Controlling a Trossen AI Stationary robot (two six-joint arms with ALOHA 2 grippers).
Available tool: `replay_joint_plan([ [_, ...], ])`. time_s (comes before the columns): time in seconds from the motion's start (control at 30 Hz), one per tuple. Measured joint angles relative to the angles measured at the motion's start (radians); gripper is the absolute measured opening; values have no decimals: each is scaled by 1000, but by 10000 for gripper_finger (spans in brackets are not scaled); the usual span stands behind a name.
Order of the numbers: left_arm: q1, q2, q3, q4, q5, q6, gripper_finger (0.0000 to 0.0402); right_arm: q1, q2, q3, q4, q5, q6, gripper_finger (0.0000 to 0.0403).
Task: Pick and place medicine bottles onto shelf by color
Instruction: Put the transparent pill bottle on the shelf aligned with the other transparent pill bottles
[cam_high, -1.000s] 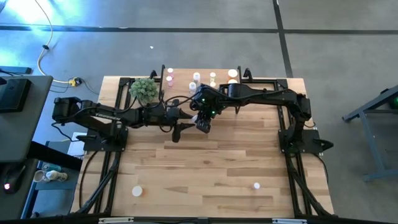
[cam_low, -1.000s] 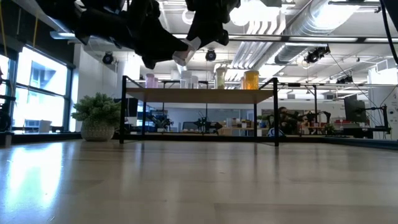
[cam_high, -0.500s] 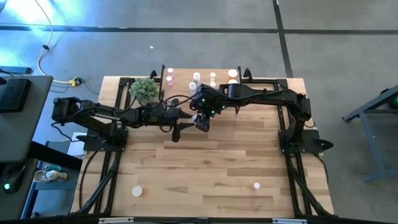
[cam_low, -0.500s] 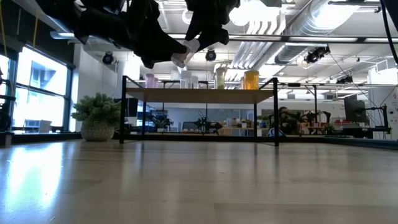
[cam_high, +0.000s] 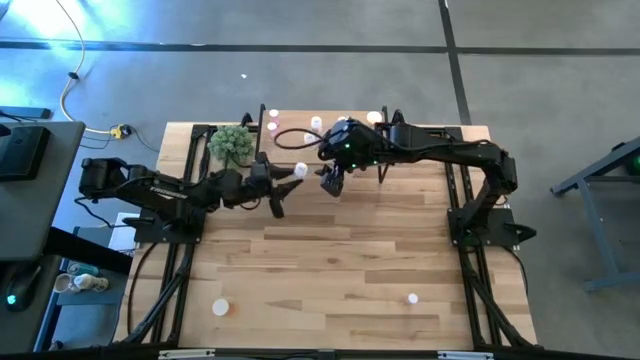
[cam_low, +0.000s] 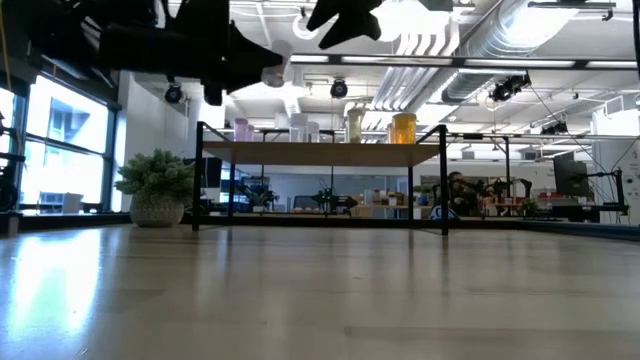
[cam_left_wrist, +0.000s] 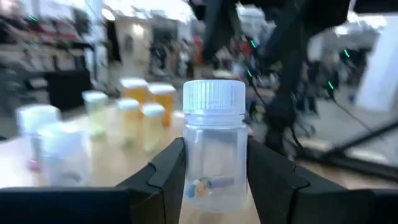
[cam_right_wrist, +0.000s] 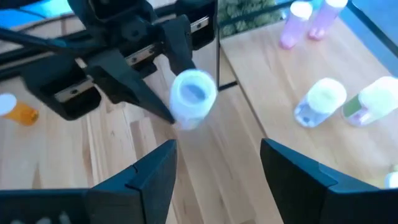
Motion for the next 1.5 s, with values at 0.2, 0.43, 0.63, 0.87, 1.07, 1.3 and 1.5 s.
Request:
replay_joint_plan([
  [0.2, -5, 23, -34, 146, -86, 13, 137, 0, -13, 0, 13, 4, -17, 222],
  [0.43, -35, 143, -35, 302, -222, 77, 137, 0, -13, 0, 10, 4, -27, 222],
  [0.63, -33, 285, -35, 501, -299, 95, 138, 1, -13, 0, 6, 0, -25, 222],
  [0.87, -6, 411, -14, 585, -323, 95, 138, 1, -13, 0, 6, 0, -26, 222],
  [1.07, 20, 489, 42, 585, -340, 139, 138, 1, -13, 0, 7, 0, -26, 222],
  [1.3, 26, 547, 90, 585, -430, 167, 138, 1, -13, 0, 4, -3, -26, 222],
  [1.5, 27, 593, 120, 593, -484, 204, 138, 1, -13, 0, 4, -4, -26, 222],
])
